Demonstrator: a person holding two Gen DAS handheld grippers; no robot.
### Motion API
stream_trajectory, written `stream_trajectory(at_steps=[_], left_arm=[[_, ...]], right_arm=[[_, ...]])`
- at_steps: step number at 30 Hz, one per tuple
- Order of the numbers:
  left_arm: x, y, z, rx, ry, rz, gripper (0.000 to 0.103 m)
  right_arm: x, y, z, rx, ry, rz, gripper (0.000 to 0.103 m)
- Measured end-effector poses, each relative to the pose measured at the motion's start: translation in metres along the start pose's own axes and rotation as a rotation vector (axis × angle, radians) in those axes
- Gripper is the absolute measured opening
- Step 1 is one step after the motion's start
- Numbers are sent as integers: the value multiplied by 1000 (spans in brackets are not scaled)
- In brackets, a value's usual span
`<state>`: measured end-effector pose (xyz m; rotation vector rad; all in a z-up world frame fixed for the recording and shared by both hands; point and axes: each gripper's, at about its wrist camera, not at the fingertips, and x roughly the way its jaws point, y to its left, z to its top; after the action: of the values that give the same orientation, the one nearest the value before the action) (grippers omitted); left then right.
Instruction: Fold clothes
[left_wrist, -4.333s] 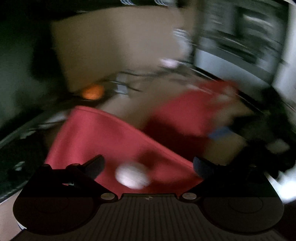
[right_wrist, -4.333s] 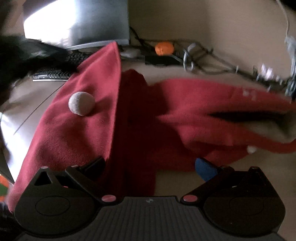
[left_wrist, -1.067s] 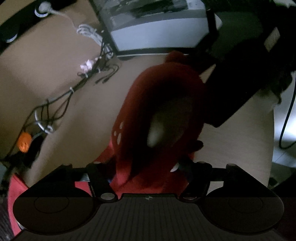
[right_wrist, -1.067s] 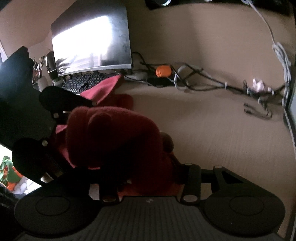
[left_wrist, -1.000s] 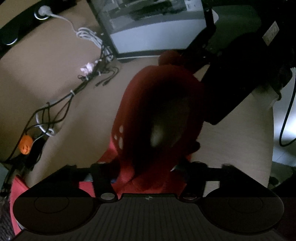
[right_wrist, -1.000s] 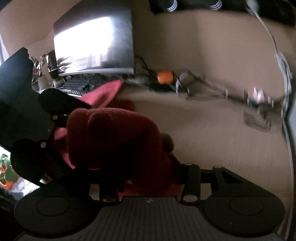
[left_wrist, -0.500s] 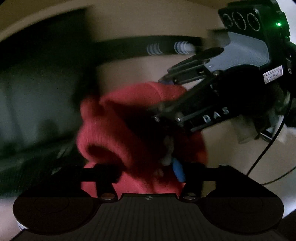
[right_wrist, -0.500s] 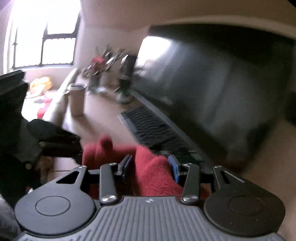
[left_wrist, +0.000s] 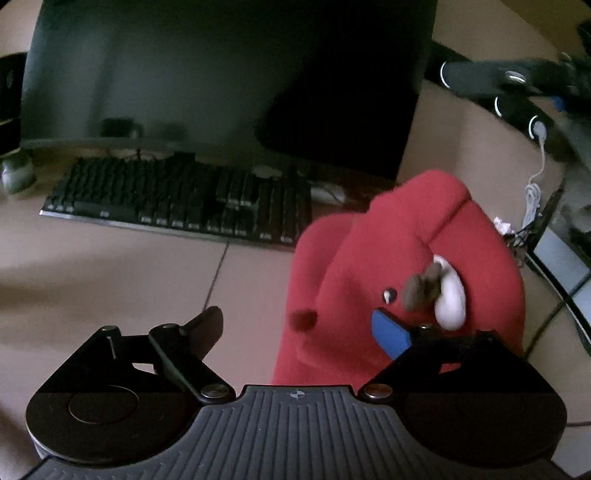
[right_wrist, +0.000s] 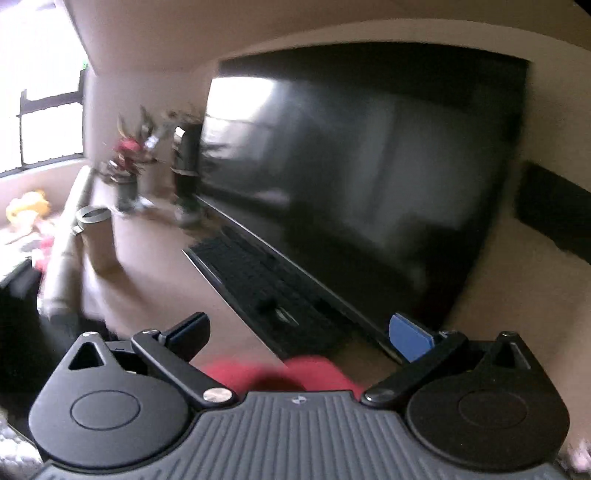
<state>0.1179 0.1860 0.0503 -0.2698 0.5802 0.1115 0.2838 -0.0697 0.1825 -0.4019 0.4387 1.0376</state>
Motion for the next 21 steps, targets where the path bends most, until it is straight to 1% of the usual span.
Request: stream_trajectory(at_steps=[1, 3, 4, 5, 7, 8, 9, 10, 11, 12, 13, 15, 17, 19, 21], left_arm=[[-1, 1, 1, -4, -4, -23, 93], [4, 5, 5, -21, -4, -97, 94], [8, 8, 6, -29, -2, -136, 94], [12, 8, 7, -30, 5, -163, 95], [21, 5, 8, -16, 26, -192, 95], [26, 2, 9, -6, 34, -197, 95], [30, -1, 11, 2, 41, -203, 95], [34, -4, 13, 10, 47, -209, 95], [39, -7, 14, 18, 54, -216, 95], [44, -9, 15, 28, 68, -213, 95], [49, -11, 15, 40, 88, -204, 95], [60, -14, 13, 70, 135, -184, 95], [66, -13, 6, 96, 185, -175, 95], [70, -6, 0, 89, 216, -180, 96], [73, 3, -3, 42, 240, -199, 98]], right_arm=[[-3, 2, -12, 2, 34, 24, 103], [-5, 7, -35, -4, 104, 71, 103], [-1, 12, -45, -26, 134, 38, 103], [5, 18, -56, -50, 163, -4, 103], [21, 17, -67, -64, 184, -188, 103], [32, 12, -73, -29, 182, -276, 103], [41, 6, -79, 16, 186, -335, 103], [56, 0, -84, 52, 208, -384, 103], [77, -1, -92, 67, 252, -402, 103], [99, -3, -100, 79, 300, -415, 103], [115, -5, -108, 107, 318, -414, 103], [120, -18, -117, 241, 269, -387, 103], [121, -21, -118, 266, 266, -375, 103], [121, -22, -118, 281, 266, -365, 103], [121, -23, -118, 297, 266, -355, 103]])
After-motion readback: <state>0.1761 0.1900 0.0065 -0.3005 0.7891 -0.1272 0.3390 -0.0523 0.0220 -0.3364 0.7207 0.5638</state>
